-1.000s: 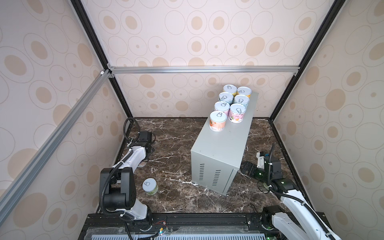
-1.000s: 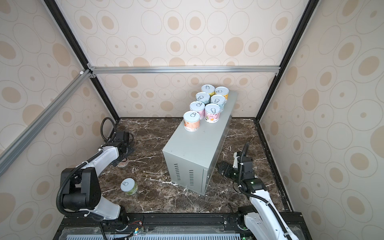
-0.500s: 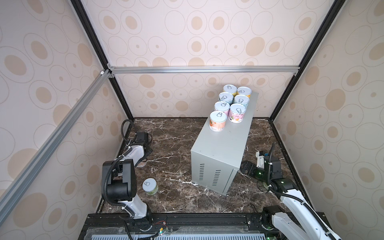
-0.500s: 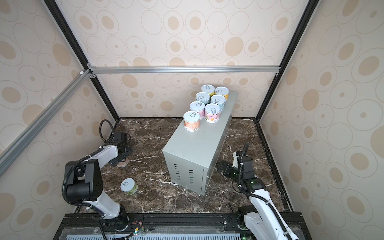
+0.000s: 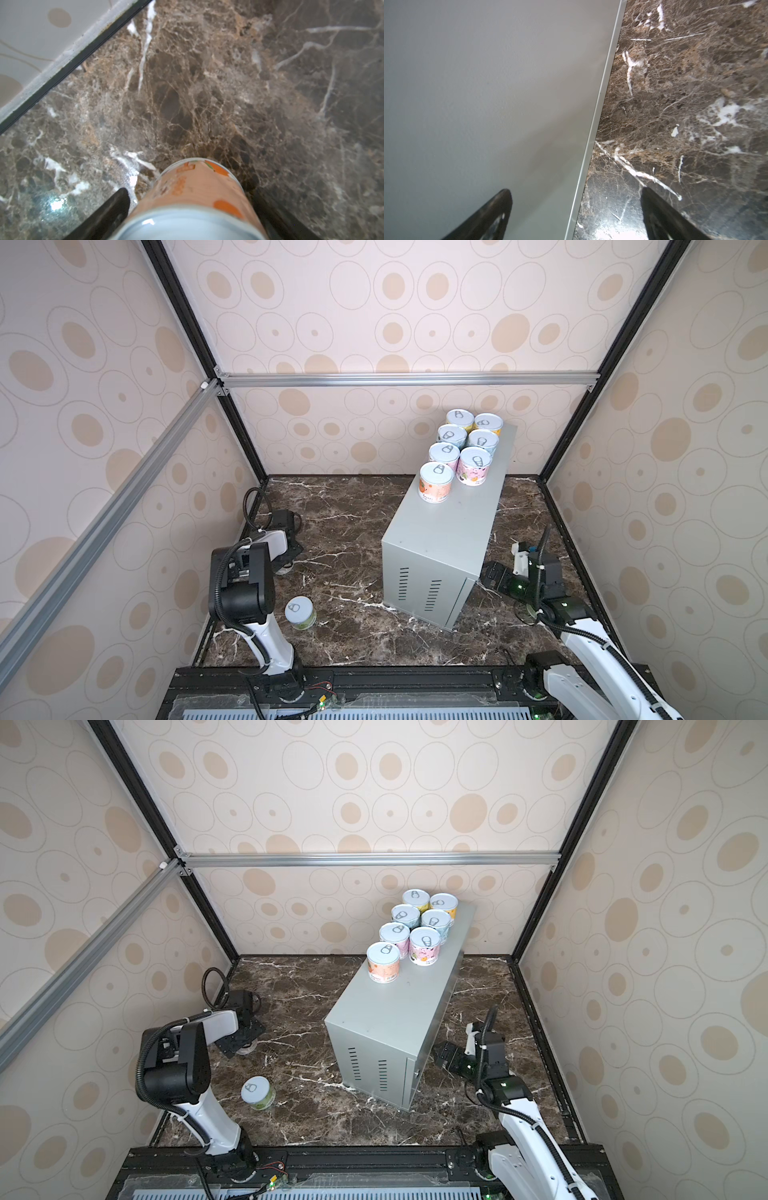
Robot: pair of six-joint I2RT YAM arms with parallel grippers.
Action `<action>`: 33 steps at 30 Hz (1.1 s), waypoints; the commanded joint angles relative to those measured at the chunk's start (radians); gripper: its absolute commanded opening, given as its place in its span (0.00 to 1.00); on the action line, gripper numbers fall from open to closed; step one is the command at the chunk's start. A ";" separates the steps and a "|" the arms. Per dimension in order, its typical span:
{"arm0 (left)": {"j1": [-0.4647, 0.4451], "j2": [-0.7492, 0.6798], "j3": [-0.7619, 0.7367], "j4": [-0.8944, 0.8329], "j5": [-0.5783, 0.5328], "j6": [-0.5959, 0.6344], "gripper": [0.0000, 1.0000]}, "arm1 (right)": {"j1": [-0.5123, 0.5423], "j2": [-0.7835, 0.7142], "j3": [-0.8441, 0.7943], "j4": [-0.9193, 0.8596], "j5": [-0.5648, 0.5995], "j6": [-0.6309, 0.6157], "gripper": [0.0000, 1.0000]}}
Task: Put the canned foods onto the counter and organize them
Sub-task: 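Lower the left gripper onto the white-lidded floor can nearest it and close, then lift the orange-labelled can with the left gripper up toward the cabinet top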
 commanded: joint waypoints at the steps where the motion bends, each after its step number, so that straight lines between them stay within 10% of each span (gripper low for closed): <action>1: 0.013 0.018 0.001 0.005 0.000 0.027 0.86 | 0.005 0.001 -0.005 0.001 0.001 -0.001 0.99; 12: 0.013 -0.055 -0.026 0.039 0.050 0.072 0.63 | 0.005 -0.005 0.015 -0.036 0.005 -0.020 0.99; 33: -0.024 -0.389 -0.089 0.061 0.248 0.209 0.62 | 0.004 -0.147 0.071 -0.175 0.014 -0.012 0.99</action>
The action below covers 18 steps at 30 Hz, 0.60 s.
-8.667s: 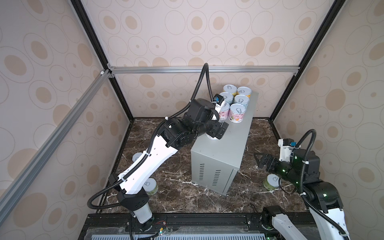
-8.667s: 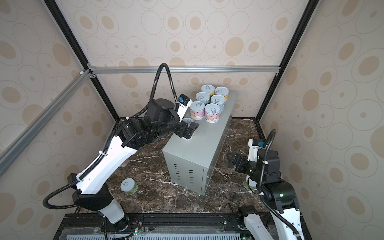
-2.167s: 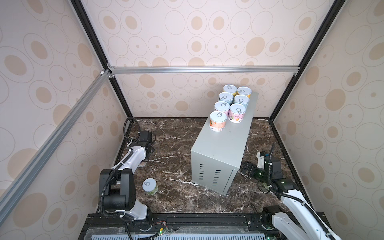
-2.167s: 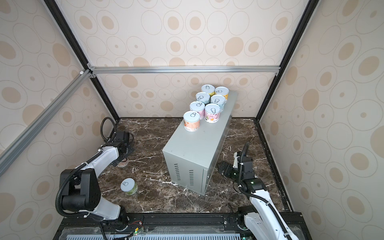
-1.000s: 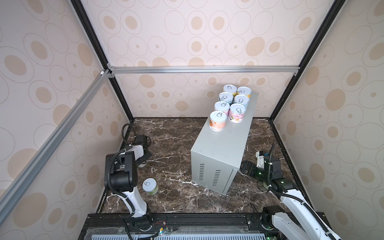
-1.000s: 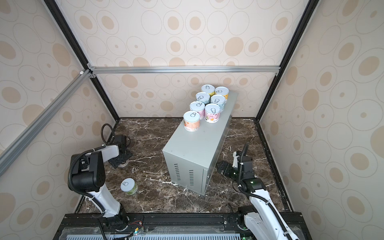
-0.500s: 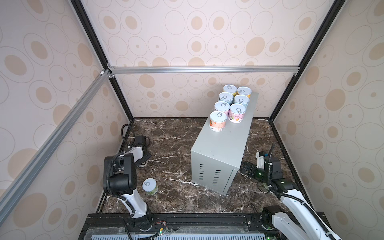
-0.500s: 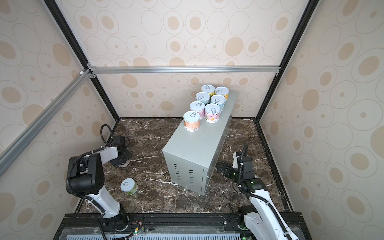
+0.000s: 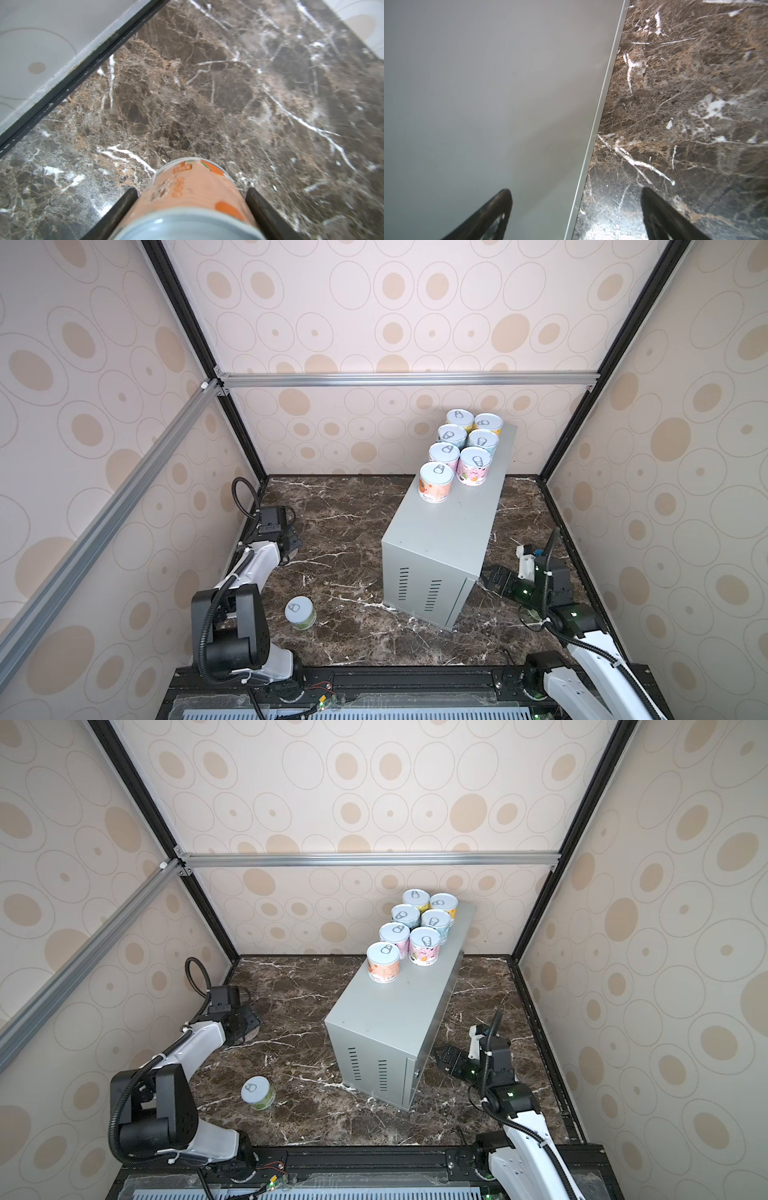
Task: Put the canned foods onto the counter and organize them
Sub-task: 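Lift the orange-labelled can with the left gripper up toward the cabinet top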
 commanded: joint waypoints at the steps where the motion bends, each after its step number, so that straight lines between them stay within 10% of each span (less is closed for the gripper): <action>1: -0.008 -0.071 -0.006 0.029 0.068 0.059 0.62 | 0.006 -0.027 0.049 -0.058 0.012 -0.007 0.99; 18: -0.089 -0.356 0.012 0.025 0.301 0.160 0.62 | 0.004 -0.056 0.215 -0.198 0.005 0.019 0.99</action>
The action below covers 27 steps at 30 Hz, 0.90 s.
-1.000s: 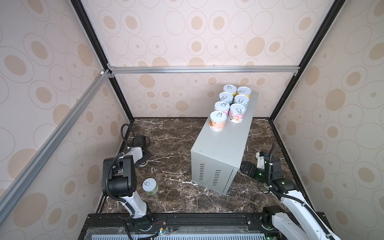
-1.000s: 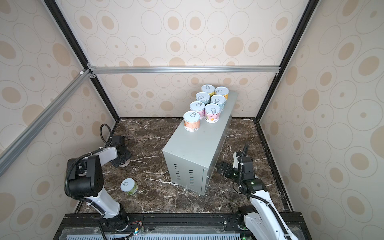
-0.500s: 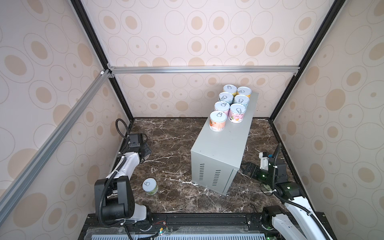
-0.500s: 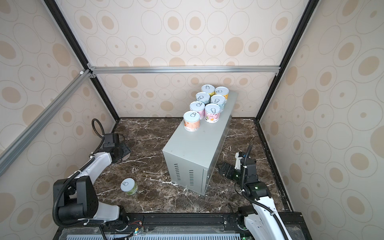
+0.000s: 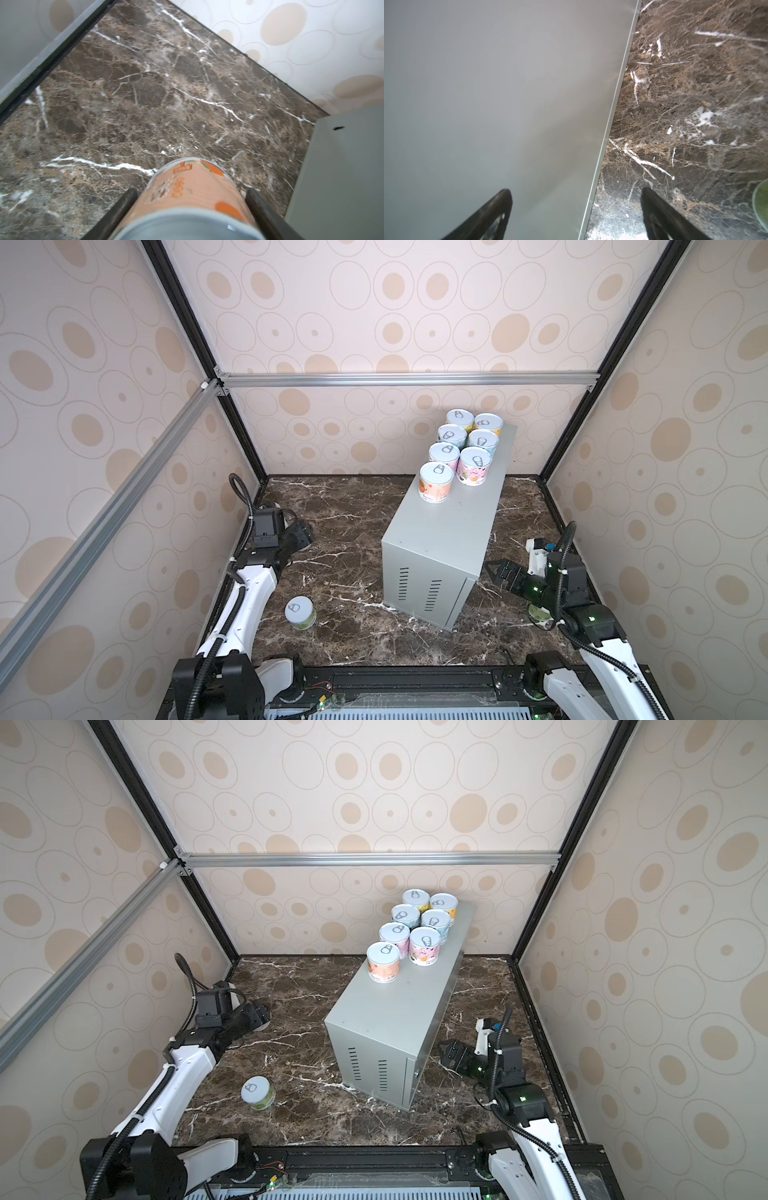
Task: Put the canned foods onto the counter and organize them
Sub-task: 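Lift the orange-labelled can with the left gripper up toward the cabinet top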
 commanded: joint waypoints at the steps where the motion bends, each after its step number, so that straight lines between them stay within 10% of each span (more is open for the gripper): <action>1: -0.019 -0.058 0.080 0.018 0.054 0.057 0.62 | 0.004 -0.014 0.059 -0.056 0.009 0.000 0.99; 27: -0.266 -0.037 0.524 -0.112 0.155 0.181 0.61 | 0.004 0.036 0.348 -0.187 0.109 -0.055 0.99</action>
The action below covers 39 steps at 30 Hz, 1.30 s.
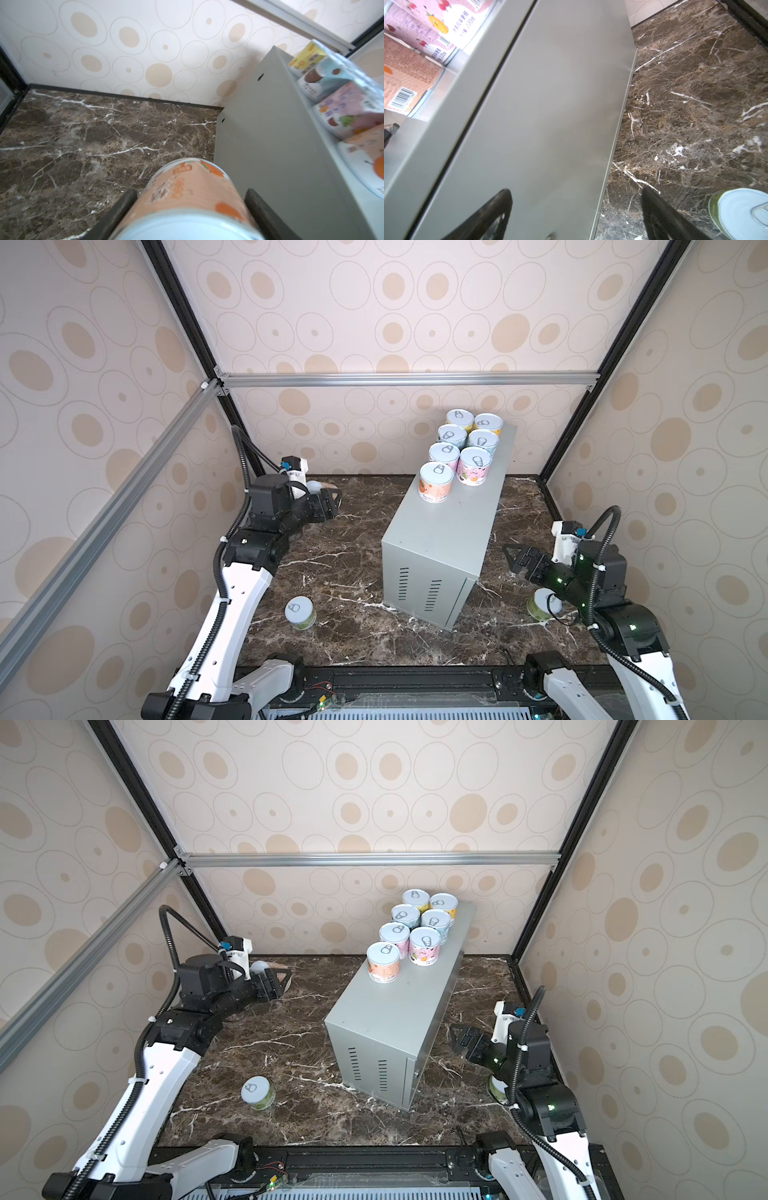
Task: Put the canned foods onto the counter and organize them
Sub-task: 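Lift the orange-labelled can with the left gripper up toward the cabinet top, then carry the orange can over the cabinet and lower it beside the front orange can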
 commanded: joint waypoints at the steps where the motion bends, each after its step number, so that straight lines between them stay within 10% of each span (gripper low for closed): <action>1: -0.044 0.000 0.118 0.018 0.017 0.048 0.61 | 0.004 0.012 0.044 -0.018 0.020 -0.019 0.99; 39: -0.856 0.316 0.633 -0.310 -0.520 0.171 0.58 | 0.005 0.031 0.101 -0.028 0.000 -0.101 0.99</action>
